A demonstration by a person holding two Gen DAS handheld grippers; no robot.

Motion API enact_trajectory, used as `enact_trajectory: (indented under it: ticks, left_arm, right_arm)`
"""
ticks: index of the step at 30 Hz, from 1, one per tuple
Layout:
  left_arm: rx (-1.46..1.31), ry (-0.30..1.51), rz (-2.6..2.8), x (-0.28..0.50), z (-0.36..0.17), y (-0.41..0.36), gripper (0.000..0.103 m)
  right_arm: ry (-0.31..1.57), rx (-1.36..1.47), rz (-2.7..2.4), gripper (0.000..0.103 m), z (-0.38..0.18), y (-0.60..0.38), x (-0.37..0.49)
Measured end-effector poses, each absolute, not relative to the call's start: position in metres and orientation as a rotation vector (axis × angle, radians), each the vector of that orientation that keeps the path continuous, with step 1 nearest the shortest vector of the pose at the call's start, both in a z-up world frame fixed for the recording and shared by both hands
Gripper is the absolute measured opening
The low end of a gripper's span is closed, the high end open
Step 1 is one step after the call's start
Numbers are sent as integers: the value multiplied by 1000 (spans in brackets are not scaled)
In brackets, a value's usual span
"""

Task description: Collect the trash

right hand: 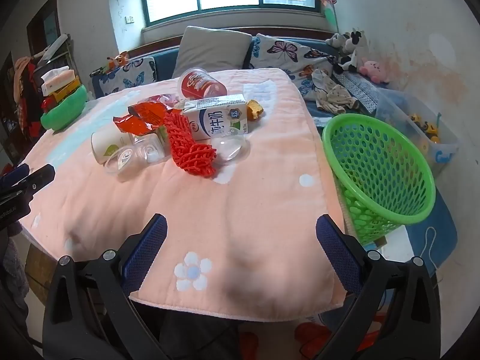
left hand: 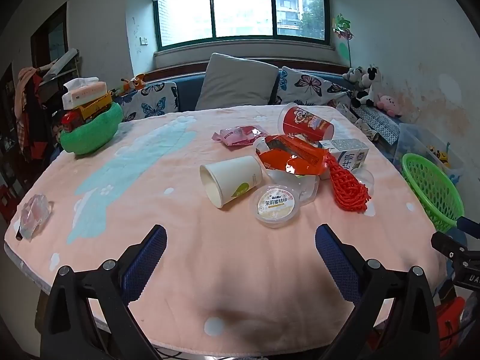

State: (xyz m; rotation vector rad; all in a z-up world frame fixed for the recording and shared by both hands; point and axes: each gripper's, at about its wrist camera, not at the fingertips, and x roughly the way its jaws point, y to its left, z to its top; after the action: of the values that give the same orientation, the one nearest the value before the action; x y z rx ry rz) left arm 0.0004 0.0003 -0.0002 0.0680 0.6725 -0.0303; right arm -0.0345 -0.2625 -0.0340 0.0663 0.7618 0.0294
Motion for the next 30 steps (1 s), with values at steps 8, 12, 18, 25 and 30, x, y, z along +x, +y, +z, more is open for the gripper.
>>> enact_trajectory:
  ticks: [8,12,18,25,30]
  left_arm:
    - [72,671,-32,1,-1,0,96]
    - [75,670,-32,3,-2,1,96]
    - [75,665,-34,1,4,1,96]
    - [80,666,-35,1,1,-4,96]
    - [83,667,-35,2,2,-5,96]
  right_arm:
    - [771,65,29,99,-33,-263,-32]
    - [767,66,28,99,-34,-262,-31]
    - [769,67,34,99,-33,-262,-32]
    - [772,63,37,99,-33,-259,-30]
    - [774,67,39,99,-33,-260,-30]
